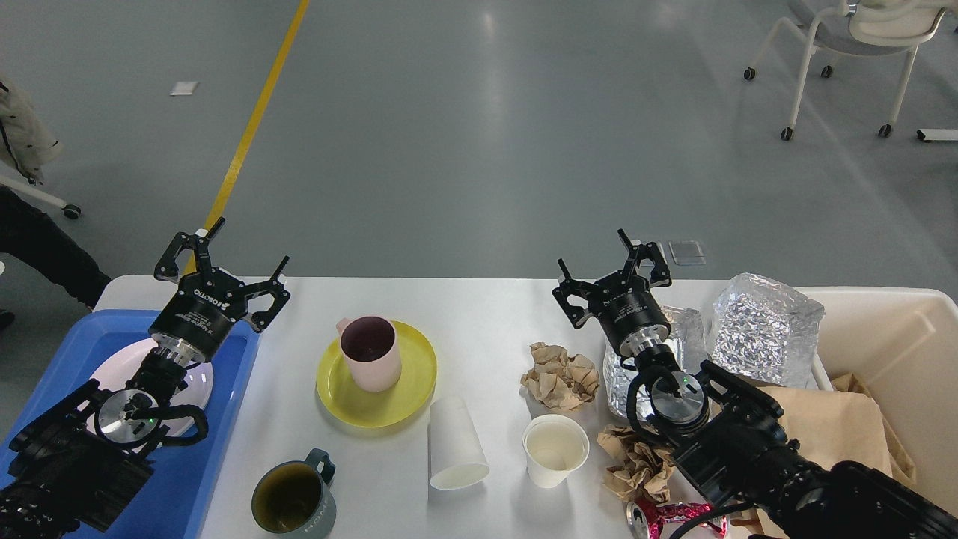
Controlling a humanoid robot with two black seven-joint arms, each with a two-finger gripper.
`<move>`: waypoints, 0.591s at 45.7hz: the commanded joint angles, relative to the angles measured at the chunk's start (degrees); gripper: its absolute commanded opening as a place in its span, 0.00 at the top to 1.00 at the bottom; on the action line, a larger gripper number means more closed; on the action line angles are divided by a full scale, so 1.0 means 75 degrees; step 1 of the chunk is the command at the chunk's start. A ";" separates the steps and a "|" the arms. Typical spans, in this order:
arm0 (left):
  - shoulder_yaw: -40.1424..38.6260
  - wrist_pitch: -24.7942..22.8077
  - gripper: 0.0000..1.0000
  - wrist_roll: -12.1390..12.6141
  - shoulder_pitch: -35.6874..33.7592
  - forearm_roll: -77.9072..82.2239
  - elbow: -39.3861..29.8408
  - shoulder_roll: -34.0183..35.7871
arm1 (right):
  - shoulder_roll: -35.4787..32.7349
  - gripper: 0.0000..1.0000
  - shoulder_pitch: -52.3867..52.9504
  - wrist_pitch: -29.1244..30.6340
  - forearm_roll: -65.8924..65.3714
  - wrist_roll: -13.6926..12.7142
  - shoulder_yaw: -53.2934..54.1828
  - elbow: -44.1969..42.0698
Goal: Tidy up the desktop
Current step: 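Move the left gripper from the blue tray down to the green mug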
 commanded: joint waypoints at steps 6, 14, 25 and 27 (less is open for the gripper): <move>0.0130 -0.0023 0.02 0.0017 0.0035 0.0026 -0.0036 0.0113 | 0.0000 0.00 0.0000 0.0000 0.0003 0.0000 0.0000 0.0010; 0.1053 -0.0023 0.02 0.0029 -0.0631 0.0038 -0.0259 0.1716 | 0.0000 0.00 0.0000 0.0000 0.0003 0.0000 0.0011 0.0010; 0.8032 -0.0222 0.02 -0.0006 -0.4413 0.0132 -0.1826 0.4740 | 0.0000 0.00 0.0000 0.0000 0.0003 0.0000 0.0000 -0.0014; 0.9463 -0.0339 0.02 -0.0065 -0.5444 0.0167 -0.2611 0.5127 | 0.0000 0.00 0.0000 0.0000 0.0003 0.0000 0.0011 -0.0014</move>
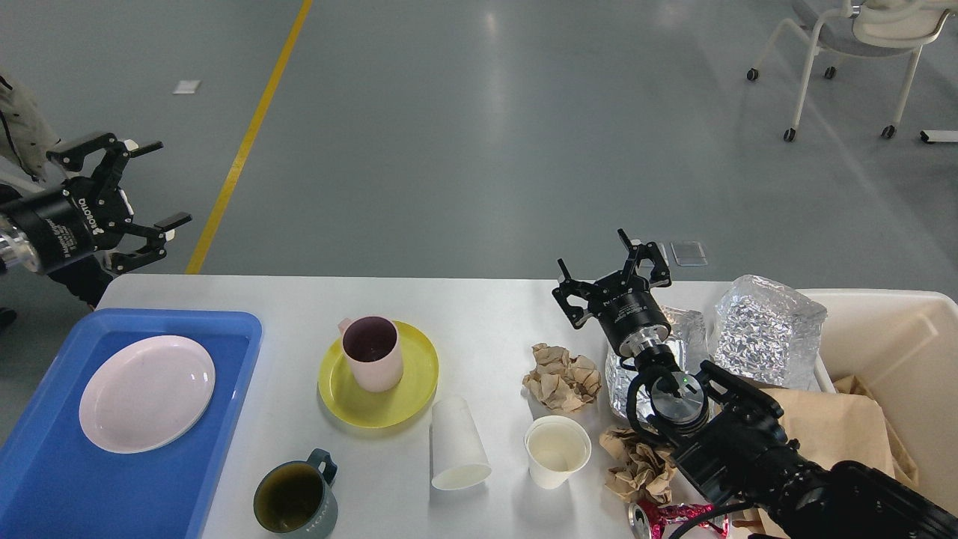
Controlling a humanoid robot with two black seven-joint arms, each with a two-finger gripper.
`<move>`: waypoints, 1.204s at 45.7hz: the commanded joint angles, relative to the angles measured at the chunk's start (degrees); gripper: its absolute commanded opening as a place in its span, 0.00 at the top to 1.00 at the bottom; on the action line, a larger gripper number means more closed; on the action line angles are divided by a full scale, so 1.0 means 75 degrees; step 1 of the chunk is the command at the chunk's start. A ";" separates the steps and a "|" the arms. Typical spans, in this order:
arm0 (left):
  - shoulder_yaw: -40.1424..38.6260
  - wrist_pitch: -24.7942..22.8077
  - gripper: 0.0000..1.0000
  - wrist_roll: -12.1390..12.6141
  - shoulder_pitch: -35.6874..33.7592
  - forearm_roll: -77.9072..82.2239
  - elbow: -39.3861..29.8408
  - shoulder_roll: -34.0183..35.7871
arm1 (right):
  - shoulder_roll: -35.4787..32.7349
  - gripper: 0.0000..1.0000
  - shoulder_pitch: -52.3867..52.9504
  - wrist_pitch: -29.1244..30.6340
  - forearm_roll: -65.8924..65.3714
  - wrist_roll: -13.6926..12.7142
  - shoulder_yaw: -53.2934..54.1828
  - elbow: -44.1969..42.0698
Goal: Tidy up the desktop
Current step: 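Move the left gripper from the blue tray down to the green mug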
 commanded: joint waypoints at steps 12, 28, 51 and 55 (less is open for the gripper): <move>0.9740 0.0207 0.02 -0.0145 -0.8516 0.3407 -0.6967 0.2406 | -0.0001 0.00 0.0000 0.0000 0.0006 0.0000 -0.0004 -0.0015; 1.1137 0.1497 0.02 -0.0437 -1.0220 0.5756 -0.8553 0.0849 | -0.0001 0.00 0.0000 0.0000 -0.0006 0.0000 -0.0004 -0.0003; 1.1196 0.4260 0.03 -0.0614 -0.7444 0.4992 -0.8811 -0.1214 | -0.0001 0.00 0.0000 0.0000 0.0006 0.0000 -0.0004 0.0009; 1.1196 0.4649 0.03 -0.0544 -0.7068 0.5028 -0.8811 -0.1355 | -0.0001 0.00 0.0000 0.0000 0.0006 0.0000 -0.0004 0.0020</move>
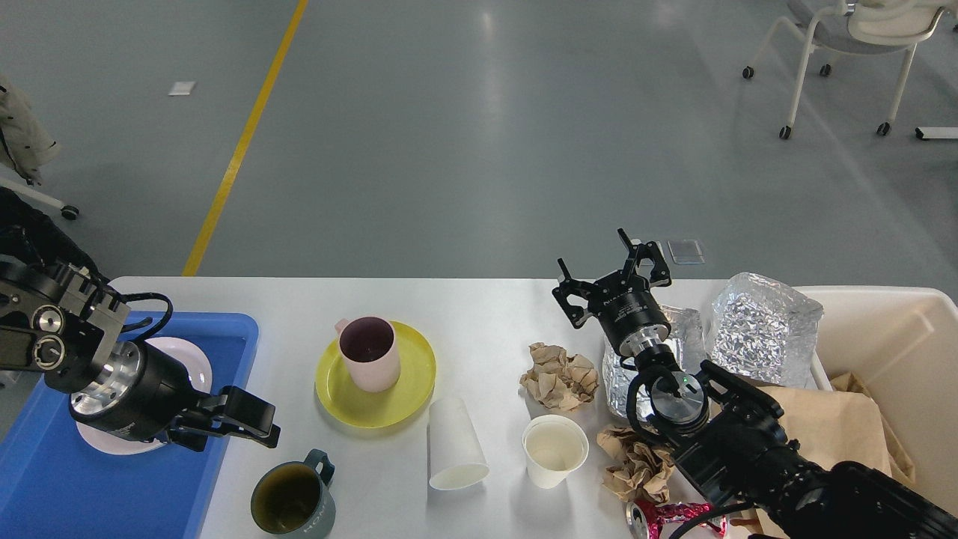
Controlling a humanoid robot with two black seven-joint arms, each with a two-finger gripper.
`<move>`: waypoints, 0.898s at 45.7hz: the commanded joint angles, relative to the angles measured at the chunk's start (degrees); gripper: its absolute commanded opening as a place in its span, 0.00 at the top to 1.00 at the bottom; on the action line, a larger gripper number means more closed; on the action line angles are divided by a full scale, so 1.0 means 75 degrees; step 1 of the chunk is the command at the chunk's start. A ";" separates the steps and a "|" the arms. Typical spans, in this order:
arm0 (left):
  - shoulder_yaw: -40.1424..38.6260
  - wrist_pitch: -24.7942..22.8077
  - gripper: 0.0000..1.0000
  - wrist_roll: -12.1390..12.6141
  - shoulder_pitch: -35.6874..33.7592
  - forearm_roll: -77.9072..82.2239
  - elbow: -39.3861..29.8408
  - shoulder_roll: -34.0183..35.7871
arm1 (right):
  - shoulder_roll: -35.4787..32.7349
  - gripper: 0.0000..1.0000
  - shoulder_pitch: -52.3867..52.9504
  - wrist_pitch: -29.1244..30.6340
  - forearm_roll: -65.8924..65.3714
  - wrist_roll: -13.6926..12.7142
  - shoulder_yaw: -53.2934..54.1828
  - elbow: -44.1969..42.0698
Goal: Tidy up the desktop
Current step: 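Move the left gripper from the blue tray down to the green mug, then grasp the green mug with the left gripper and lift it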
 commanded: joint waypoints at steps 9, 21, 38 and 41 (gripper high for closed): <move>-0.0129 0.1054 0.02 0.0462 0.1194 0.0133 -0.0002 -0.0330 | 0.0004 0.00 0.0000 0.0011 0.0000 0.0000 -0.0003 0.0010; -0.0176 0.1604 0.04 0.0497 0.1639 0.0191 0.0009 -0.0447 | 0.0004 0.00 0.0000 0.0000 0.0000 0.0000 -0.0003 0.0010; -0.0328 0.2858 0.21 0.0544 0.2624 0.0238 0.0103 -0.0635 | 0.0004 0.00 0.0000 0.0000 0.0000 0.0000 -0.0003 0.0021; -0.0328 0.2952 0.27 0.0614 0.2706 0.0238 0.0208 -0.0658 | 0.0004 0.00 0.0000 0.0012 0.0000 0.0000 -0.0003 0.0021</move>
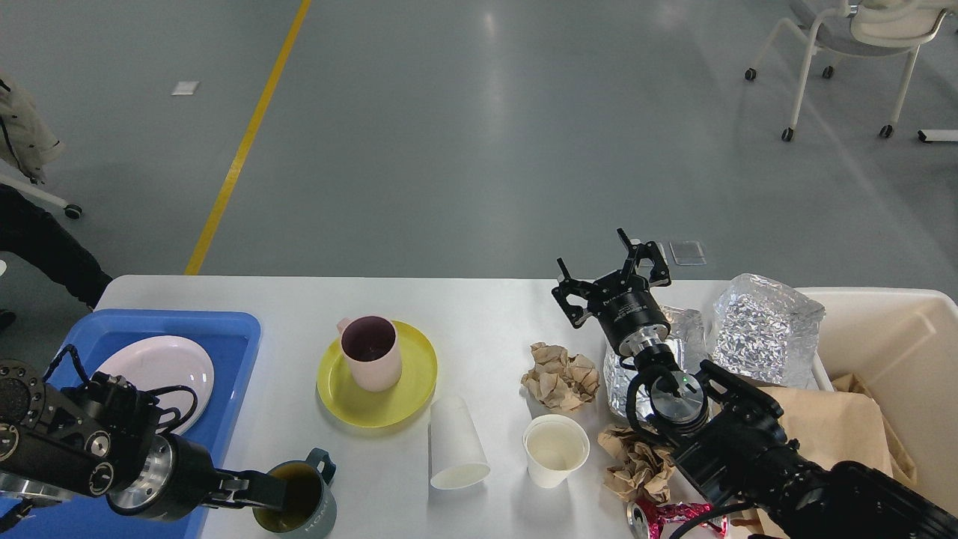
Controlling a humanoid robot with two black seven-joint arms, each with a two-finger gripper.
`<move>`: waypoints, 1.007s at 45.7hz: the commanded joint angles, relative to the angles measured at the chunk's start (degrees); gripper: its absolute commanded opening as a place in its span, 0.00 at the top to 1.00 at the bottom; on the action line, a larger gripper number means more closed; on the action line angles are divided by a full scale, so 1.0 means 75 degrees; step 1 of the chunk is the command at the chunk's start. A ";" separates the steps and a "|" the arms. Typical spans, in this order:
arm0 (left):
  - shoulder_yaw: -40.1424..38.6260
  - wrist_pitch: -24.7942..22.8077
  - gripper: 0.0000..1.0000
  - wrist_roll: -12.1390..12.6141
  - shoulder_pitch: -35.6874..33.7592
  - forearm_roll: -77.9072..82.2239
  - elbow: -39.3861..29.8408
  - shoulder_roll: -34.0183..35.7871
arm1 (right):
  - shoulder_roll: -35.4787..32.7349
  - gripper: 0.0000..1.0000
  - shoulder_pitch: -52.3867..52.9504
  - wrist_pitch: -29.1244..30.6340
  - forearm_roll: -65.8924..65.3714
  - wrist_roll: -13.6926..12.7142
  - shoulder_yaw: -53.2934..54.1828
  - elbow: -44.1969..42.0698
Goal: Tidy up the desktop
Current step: 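Grasp the green mug with the left gripper and lift it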
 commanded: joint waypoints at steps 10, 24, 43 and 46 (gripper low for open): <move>-0.0096 0.0519 0.53 0.0132 0.0457 0.0012 0.0247 -0.0087 | 0.0004 0.00 0.0000 -0.0001 0.0000 0.0000 -0.0003 -0.0011; -0.0401 0.0952 1.00 0.0085 0.1184 0.0211 0.0470 -0.0216 | 0.0004 0.00 0.0000 0.0000 0.0000 0.0000 -0.0003 -0.0011; -0.0308 0.0439 1.00 0.0027 0.0553 0.0949 -0.0068 0.0708 | 0.0004 0.00 0.0000 -0.0001 0.0000 0.0000 0.0008 -0.0011; -0.0249 -0.0403 1.00 0.0027 -0.0103 0.1218 -0.0186 0.1258 | 0.0004 0.00 0.0000 -0.0001 0.0000 0.0000 0.0008 -0.0011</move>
